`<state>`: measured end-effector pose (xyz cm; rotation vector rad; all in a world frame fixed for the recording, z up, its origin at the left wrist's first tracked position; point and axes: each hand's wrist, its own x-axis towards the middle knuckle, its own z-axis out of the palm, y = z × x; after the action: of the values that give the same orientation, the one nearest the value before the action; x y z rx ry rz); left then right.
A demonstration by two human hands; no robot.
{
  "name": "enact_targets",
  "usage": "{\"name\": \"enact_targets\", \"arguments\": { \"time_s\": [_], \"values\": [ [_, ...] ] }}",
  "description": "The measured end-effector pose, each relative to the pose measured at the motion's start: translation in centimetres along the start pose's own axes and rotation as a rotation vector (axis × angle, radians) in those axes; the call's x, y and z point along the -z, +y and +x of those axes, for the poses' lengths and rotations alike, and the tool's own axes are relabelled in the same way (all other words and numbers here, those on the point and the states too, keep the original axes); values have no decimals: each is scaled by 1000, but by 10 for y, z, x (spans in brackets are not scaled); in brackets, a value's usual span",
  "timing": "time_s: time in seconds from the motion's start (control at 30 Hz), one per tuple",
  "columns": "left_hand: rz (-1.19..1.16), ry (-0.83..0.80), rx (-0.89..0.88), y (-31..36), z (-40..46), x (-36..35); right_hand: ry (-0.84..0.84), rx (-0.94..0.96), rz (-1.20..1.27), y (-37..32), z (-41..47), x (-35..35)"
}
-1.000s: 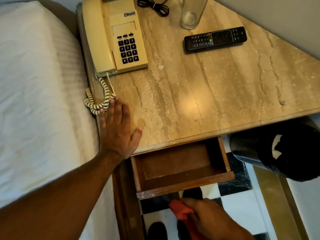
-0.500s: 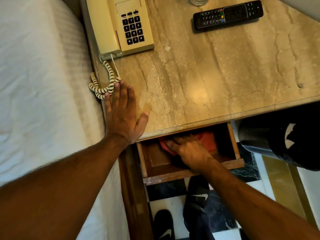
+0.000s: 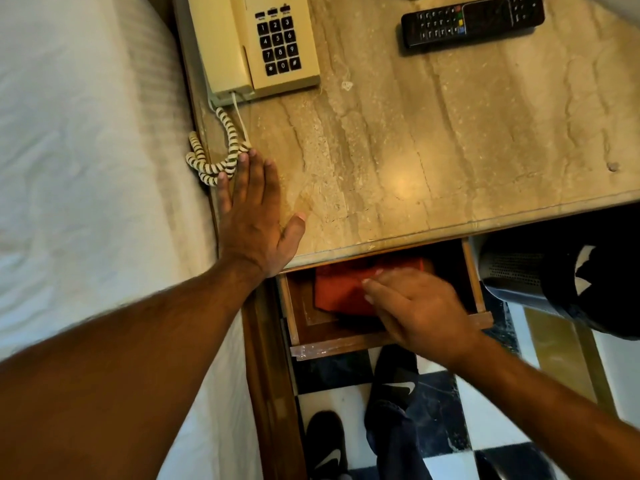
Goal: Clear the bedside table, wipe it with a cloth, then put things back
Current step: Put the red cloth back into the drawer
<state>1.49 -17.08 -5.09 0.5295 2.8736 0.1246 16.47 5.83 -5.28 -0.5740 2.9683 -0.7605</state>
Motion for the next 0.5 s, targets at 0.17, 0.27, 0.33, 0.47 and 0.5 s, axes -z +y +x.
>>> {"name": "enact_targets", "arguments": {
  "time_s": [0.17,0.27,0.33,0.47,0.5],
  "values": [
    [0,-1,-1,0,0,0,-619,-27,-490,40,-5,26],
    [8,1,-3,0,1,-1,-680,-43,-556,44,-3,16],
    [13,-1,-5,0,0,-2,-527,32,-523,49,-8,7],
    [7,2,-7,-1,0,-4,-247,89,-512,57,-7,4],
    [15,3,-7,-1,0,-5,-184,86,-513,60,-2,3]
  ]
}}
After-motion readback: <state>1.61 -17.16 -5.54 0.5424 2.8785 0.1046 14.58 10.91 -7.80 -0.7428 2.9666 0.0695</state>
